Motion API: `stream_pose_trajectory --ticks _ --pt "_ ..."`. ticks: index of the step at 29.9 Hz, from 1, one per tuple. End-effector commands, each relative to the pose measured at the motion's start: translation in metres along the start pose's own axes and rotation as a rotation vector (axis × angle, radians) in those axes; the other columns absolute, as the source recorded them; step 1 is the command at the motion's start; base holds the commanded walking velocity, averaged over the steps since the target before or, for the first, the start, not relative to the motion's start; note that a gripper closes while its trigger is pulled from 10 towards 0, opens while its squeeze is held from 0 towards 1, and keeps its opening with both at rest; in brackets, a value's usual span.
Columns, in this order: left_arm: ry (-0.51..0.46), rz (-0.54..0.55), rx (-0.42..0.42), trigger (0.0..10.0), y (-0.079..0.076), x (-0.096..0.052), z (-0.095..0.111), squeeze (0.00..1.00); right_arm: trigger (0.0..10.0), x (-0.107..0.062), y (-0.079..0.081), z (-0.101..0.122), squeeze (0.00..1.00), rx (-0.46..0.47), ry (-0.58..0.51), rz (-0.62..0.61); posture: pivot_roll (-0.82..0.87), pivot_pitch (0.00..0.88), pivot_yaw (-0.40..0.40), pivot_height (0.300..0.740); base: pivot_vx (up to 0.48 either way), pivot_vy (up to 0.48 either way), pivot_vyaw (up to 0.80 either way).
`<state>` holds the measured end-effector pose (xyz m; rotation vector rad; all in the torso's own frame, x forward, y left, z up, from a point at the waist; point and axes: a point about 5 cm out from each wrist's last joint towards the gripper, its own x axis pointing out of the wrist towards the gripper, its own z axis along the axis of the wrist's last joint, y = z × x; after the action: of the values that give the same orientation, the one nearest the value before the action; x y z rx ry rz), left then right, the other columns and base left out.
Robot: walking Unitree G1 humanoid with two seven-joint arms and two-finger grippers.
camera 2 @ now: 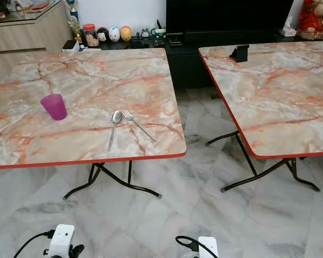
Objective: Setting the table
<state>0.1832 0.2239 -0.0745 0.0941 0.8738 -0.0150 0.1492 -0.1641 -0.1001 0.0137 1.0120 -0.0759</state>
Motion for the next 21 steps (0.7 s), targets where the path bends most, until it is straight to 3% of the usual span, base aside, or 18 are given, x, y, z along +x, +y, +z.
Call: stream_pose_trajectory --ticks 1,21 --pt "0.028 0.02 -0.015 10.0 0.0072 -0.0019 -0.0047 0.0 10.0 -0.0003 0.0002 -0.0006 0.0 0.018 -0.006 -0.002 -0.04 0.0 0.016 0.74 0.0 0.0 0.0" --pt "0.034 0.018 -0.013 10.0 0.0078 -0.0026 -0.0068 0.0 10.0 -0.0002 0.0015 -0.0002 0.0 0.02 -0.008 0.0 -0.04 0.0 0.022 0.74 0.0 0.0 0.0"
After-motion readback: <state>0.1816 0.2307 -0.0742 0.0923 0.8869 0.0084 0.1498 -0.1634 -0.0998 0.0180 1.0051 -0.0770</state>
